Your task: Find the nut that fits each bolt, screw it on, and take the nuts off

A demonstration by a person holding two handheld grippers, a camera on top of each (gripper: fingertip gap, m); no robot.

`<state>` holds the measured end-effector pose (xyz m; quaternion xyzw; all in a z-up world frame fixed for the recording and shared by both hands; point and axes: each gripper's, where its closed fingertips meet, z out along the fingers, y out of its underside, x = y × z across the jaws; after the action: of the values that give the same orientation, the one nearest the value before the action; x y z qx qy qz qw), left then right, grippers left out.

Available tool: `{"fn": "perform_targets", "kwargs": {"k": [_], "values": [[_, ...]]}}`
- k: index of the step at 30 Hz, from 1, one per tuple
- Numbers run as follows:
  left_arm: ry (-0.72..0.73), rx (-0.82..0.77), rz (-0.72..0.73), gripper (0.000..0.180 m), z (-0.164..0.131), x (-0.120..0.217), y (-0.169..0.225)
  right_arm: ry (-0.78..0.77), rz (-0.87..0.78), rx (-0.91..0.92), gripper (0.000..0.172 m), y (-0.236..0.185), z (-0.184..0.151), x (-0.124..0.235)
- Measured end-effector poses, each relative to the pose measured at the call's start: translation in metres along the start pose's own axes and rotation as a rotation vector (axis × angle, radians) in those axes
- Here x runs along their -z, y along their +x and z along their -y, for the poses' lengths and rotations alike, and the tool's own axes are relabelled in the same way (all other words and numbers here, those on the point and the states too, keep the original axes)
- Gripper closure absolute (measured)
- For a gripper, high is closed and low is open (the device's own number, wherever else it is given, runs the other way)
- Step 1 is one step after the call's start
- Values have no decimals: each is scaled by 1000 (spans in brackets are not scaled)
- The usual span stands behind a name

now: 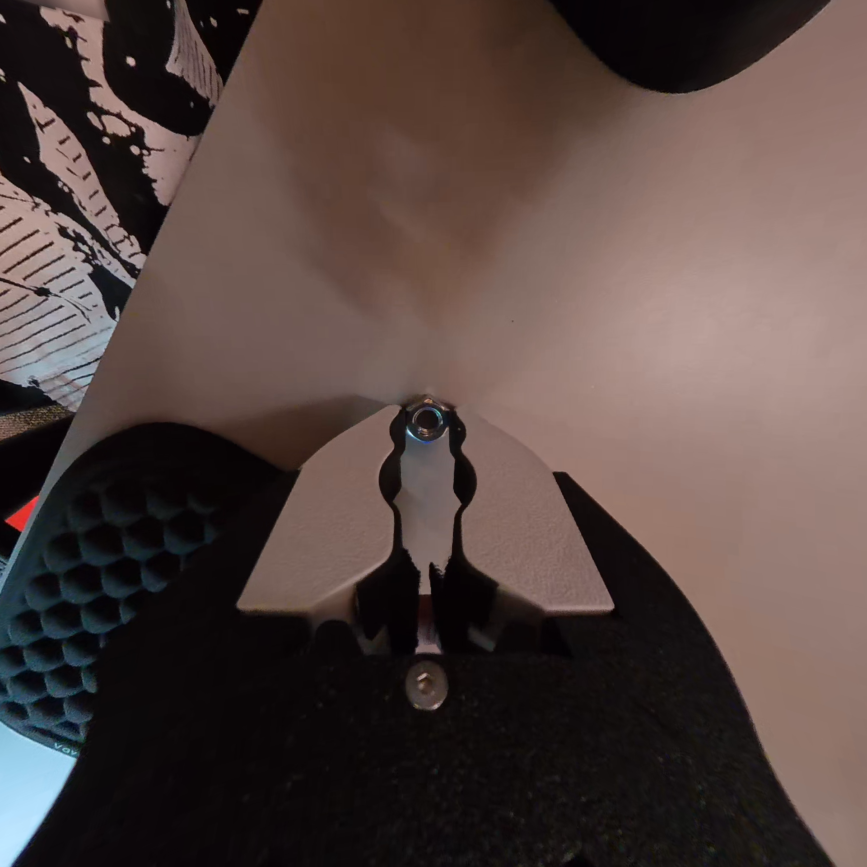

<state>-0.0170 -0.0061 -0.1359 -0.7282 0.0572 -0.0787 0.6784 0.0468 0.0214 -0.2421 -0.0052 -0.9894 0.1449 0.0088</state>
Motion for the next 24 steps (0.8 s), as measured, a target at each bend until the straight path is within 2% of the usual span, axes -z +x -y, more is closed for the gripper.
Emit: {"fn": "perform_targets", "kwargs": {"k": [4, 8, 11, 14, 17, 21, 24], "values": [[-5, -3, -59, 162, 1, 0, 7, 38, -36, -15, 154, 2, 5, 17], [-21, -10, -236, 162, 2, 2, 29, 97, -67, 5, 154, 1, 21, 68], [-40, -3, -425, 162, -1, 7, 49, 153, -89, 93, 154, -2, 43, 117], [-55, -1, -538, 162, -3, 12, 60, 211, -89, 259, 154, -4, 75, 152], [-94, 1, -664, 162, -8, 16, 73, 182, -39, 443, 154, -2, 97, 159], [-118, 26, -865, 162, -10, 30, 87, 83, 56, 635, 154, 4, 112, 143], [-141, 27, -969, 162, -13, 37, 95, 64, 106, 741, 154, 4, 124, 134]]}}
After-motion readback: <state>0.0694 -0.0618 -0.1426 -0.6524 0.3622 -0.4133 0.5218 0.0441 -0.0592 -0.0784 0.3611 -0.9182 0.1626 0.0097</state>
